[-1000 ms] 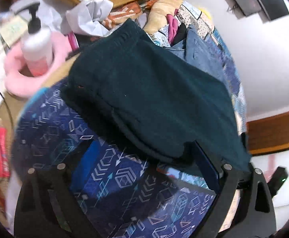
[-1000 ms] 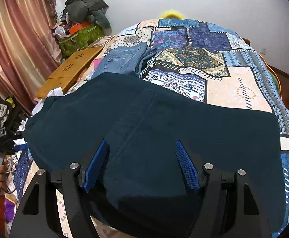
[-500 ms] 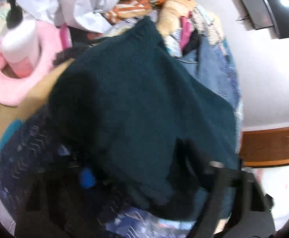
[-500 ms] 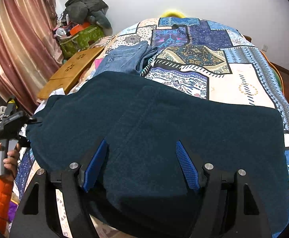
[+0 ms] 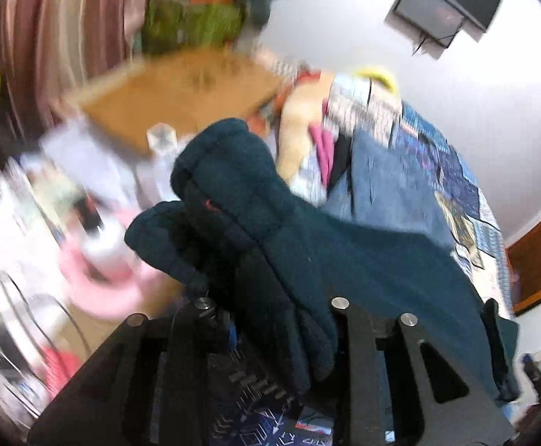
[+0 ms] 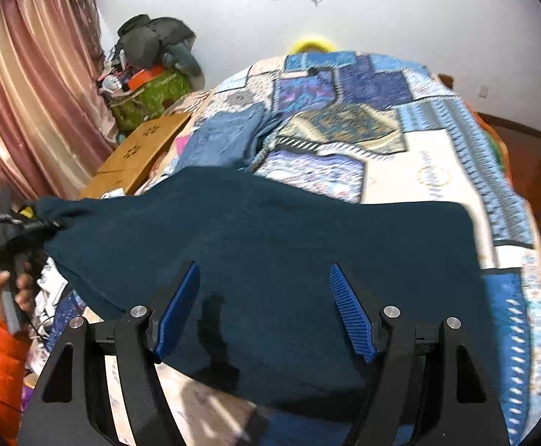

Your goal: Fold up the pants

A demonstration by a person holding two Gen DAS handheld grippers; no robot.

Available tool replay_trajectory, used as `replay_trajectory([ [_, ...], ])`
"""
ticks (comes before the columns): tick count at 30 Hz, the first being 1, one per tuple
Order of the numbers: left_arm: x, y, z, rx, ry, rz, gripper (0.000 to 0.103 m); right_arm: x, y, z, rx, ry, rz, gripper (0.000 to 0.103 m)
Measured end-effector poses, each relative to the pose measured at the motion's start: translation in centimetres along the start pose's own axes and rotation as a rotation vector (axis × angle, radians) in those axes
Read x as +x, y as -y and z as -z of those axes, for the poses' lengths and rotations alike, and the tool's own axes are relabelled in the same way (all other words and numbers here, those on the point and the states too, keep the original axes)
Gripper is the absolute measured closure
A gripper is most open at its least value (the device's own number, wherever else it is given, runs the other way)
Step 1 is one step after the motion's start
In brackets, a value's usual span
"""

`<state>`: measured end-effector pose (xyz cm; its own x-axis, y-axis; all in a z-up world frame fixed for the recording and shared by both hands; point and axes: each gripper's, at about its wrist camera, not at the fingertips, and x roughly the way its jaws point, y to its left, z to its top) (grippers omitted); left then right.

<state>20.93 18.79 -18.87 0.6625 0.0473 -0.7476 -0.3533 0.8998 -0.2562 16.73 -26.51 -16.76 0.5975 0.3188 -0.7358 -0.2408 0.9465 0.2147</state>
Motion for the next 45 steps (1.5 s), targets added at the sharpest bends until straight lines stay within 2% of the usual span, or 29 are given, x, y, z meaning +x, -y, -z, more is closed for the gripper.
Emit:
replay_trajectory([
  [3,-3.1,2.2,-1.7,0.074,0.110,-0.038,0.077,-0.5,1.7,0.4,-0.006,-0.001,0.079,0.034],
  [6,-5.3,4.8,-3.0,0.127,0.173,-0.004,0.077,-0.2,3.7,1.1,0.019,-0.023,0.127,0.034],
  [9,-7.2,8.3,-3.8,0.190,0.223,0.037,0.078,0.7,5.2,2.2,0.071,-0.069,0.115,0.034],
  [11,-8.2,11.2,-4.2,0.228,0.248,0.083,0.078,1.4,5.4,2.9,0.084,-0.093,0.097,0.034],
  [14,-9.4,15.2,-4.4,0.277,0.260,0.174,0.078,1.4,4.8,3.4,0.052,-0.070,0.105,0.032],
  [18,-9.8,21.3,-4.4,0.359,0.242,0.293,0.079,1.4,5.3,3.5,0.072,-0.068,0.067,0.032],
  [23,-9.4,28.4,-3.5,0.448,0.195,0.396,0.081,1.2,5.5,3.9,0.069,-0.052,0.051,0.032],
  [30,-9.2,36.2,0.4,0.559,0.145,0.523,0.081,1.0,5.7,4.1,0.074,-0.047,0.033,0.032],
  [35,-6.6,40.1,4.6,0.656,0.012,0.560,0.081,0.5,5.9,4.2,0.086,-0.038,0.019,0.033],
  [41,-2.1,41.6,10.0,0.734,-0.236,0.573,0.080,-1.9,6.5,4.7,0.119,-0.017,-0.007,0.034],
  [43,-1.5,41.9,11.8,0.767,-0.304,0.578,0.078,-2.8,6.6,5.2,0.117,-0.011,-0.005,0.034],
  [45,-1.7,42.3,13.3,0.802,-0.327,0.558,0.071,-3.6,6.5,5.6,0.108,-0.006,0.001,0.034],
])
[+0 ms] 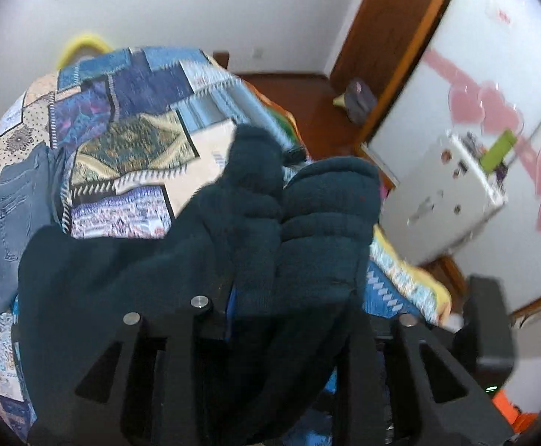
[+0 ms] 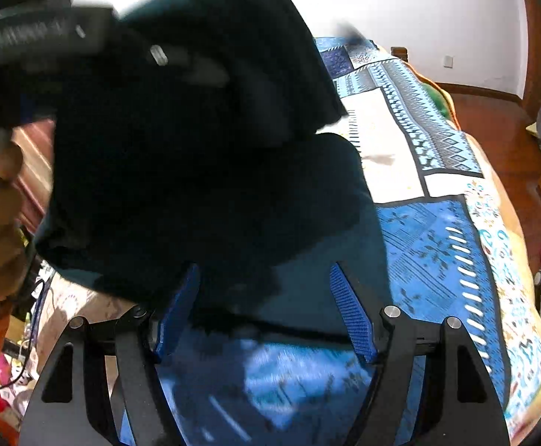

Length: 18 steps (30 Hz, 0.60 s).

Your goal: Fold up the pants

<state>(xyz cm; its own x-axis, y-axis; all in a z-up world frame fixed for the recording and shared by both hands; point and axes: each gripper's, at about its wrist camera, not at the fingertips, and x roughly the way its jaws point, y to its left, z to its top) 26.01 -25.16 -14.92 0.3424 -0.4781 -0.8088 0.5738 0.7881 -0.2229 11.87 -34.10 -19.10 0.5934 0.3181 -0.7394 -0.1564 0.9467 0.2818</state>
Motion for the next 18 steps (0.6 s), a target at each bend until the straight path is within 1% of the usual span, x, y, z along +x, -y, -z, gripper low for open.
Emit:
replay_trajectory([
  [1,0.3,0.4,0.3,0.010,-0.017,-0.005,0.068,-0.3,-0.1,0.2,-0.004,0.002,0.004,0.034],
  [2,0.4,0.7,0.6,0.014,-0.032,-0.008,0.064,-0.5,-0.2,0.4,-0.008,0.002,0.010,0.034],
  [4,0.6,1.1,0.9,0.015,-0.063,-0.020,0.059,-1.0,-0.3,0.8,-0.012,0.003,0.017,0.034],
  [5,0.6,0.8,1.0,0.013,-0.072,-0.024,0.055,-1.2,-0.3,1.0,-0.010,0.003,0.020,0.034],
  [7,0.5,0.7,1.3,0.007,-0.087,-0.015,0.050,-1.5,-0.2,1.5,0.001,-0.006,0.017,0.034],
  [8,0.5,0.3,1.3,0.003,-0.092,-0.004,0.042,-1.6,-0.1,1.6,0.006,-0.009,0.017,0.034],
  [9,0.1,0.3,1.4,-0.003,-0.095,0.012,0.030,-1.7,-0.1,1.8,0.010,-0.013,0.018,0.034],
  [11,-0.8,0.2,1.8,-0.016,-0.091,0.057,0.020,-1.7,0.1,2.1,0.021,-0.030,0.014,0.034],
  [12,-1.2,0.1,1.9,-0.016,-0.086,0.068,0.018,-1.6,0.2,2.3,0.027,-0.039,0.014,0.034],
  [13,-1.9,0.1,2.0,-0.011,-0.071,0.064,0.018,-1.5,0.2,2.4,0.031,-0.045,0.017,0.034],
  [16,-3.4,-0.8,1.8,0.000,-0.022,-0.006,0.016,-1.3,0.4,3.0,0.045,-0.062,0.015,0.034],
  [18,-4.5,-2.2,1.4,-0.003,0.021,-0.068,0.015,-1.2,0.5,3.1,0.053,-0.064,0.008,0.034],
])
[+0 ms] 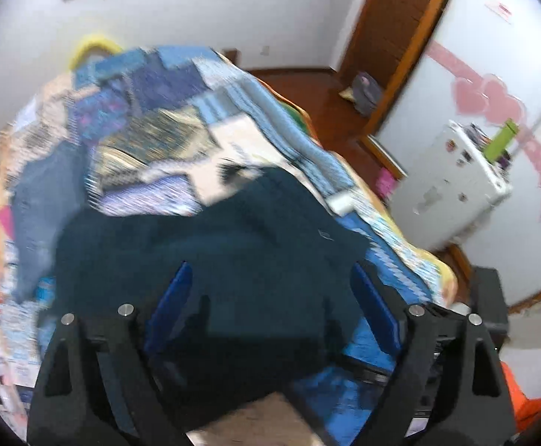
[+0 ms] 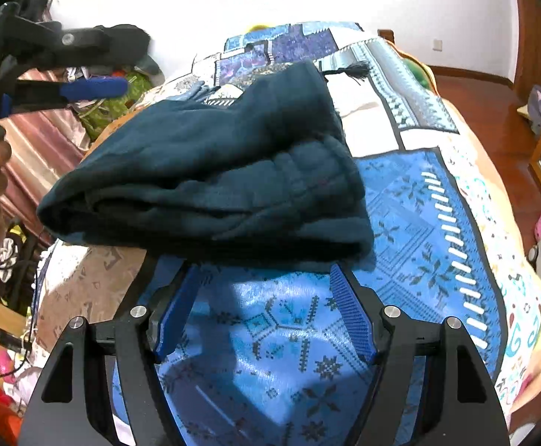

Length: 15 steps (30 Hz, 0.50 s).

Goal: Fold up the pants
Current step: 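Lower the folded bundle with the left gripper and open it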

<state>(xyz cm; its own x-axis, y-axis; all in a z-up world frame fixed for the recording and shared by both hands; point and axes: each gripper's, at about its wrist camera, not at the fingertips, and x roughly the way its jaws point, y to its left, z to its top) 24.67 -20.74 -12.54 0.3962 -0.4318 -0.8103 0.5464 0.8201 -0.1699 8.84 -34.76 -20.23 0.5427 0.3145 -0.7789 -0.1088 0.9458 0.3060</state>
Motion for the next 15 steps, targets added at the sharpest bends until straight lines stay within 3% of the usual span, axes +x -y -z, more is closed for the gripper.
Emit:
replay_trajectory([
  [6,-0.9,-6.9,-2.1,-0.050,0.076,-0.194,0.008,0.9,-0.4,-0.6,-0.012,-0.011,-0.025,0.034],
  [11,2.2,-13.3,-4.2,-0.111,0.017,-0.297,0.008,1.4,-0.8,-0.9,-0.021,-0.021,-0.028,0.034],
  [15,6.3,-16.6,-5.3,-0.094,-0.075,-0.361,0.008,1.6,-0.7,-1.2,-0.015,-0.019,-0.021,0.034],
])
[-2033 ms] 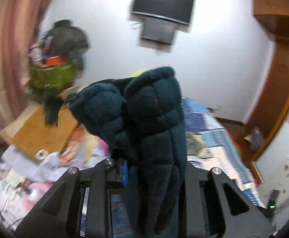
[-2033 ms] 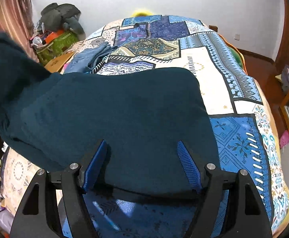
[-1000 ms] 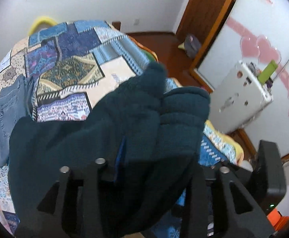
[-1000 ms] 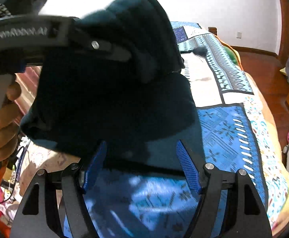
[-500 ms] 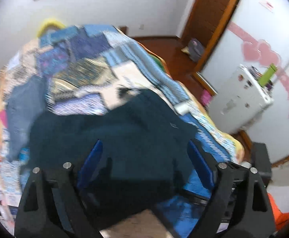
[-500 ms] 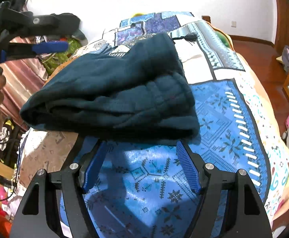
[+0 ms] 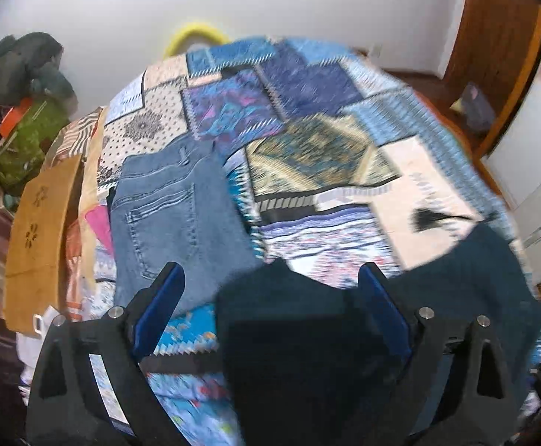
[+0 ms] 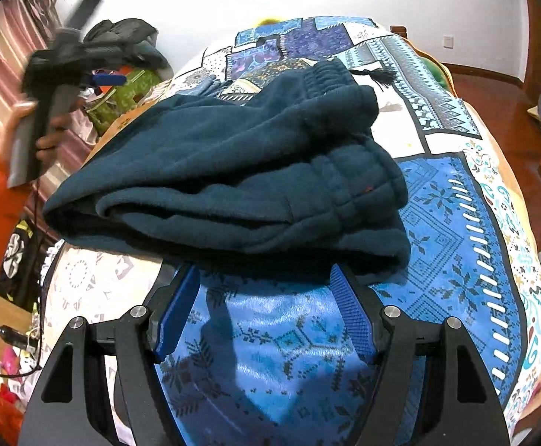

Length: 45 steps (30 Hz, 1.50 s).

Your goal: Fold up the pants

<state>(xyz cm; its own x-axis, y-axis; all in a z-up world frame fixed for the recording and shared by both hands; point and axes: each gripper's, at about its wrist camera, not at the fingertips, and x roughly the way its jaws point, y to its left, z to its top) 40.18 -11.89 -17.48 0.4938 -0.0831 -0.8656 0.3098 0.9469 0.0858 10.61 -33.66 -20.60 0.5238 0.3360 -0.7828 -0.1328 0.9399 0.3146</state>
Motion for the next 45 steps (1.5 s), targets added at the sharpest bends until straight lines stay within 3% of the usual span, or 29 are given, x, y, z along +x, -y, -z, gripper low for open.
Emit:
replay_trajectory([
  [7,8.7,-1.5,0.9,0.072,-0.193,-0.114,0.008,0.0,0.4,-0.1,0.019,-0.004,0.023,0.034],
  [10,9.5,-2.4,3.0,0.083,-0.191,-0.098,0.001,-0.2,0.6,-0.1,0.024,-0.004,0.030,0.034],
  [20,4.6,-5.7,9.2,0.029,-0.158,-0.095,0.001,-2.0,1.5,-0.5,0.045,0.047,0.081,0.034],
  [26,0.5,-5.4,13.7,0.027,-0.124,-0.109,0.001,-3.6,0.4,-1.5,0.035,0.114,0.062,0.034],
  [35,-4.2,-3.3,17.5,-0.037,-0.082,0.077,0.001,-2.8,-2.2,-2.1,-0.030,0.140,0.009,0.032],
  [40,-5.7,-2.2,18.7,-0.057,-0.028,0.079,0.001,-0.5,-2.1,-1.5,-0.046,0.093,0.029,0.032],
  [44,-7.0,-3.0,18.5,-0.123,-0.011,0.162,0.020,0.0,-1.4,-1.2,-0.022,0.075,0.003,0.033],
  [45,-7.4,-3.1,18.4,-0.128,0.000,0.179,0.021,0.0,-1.3,-1.1,-0.019,0.074,-0.005,0.036],
])
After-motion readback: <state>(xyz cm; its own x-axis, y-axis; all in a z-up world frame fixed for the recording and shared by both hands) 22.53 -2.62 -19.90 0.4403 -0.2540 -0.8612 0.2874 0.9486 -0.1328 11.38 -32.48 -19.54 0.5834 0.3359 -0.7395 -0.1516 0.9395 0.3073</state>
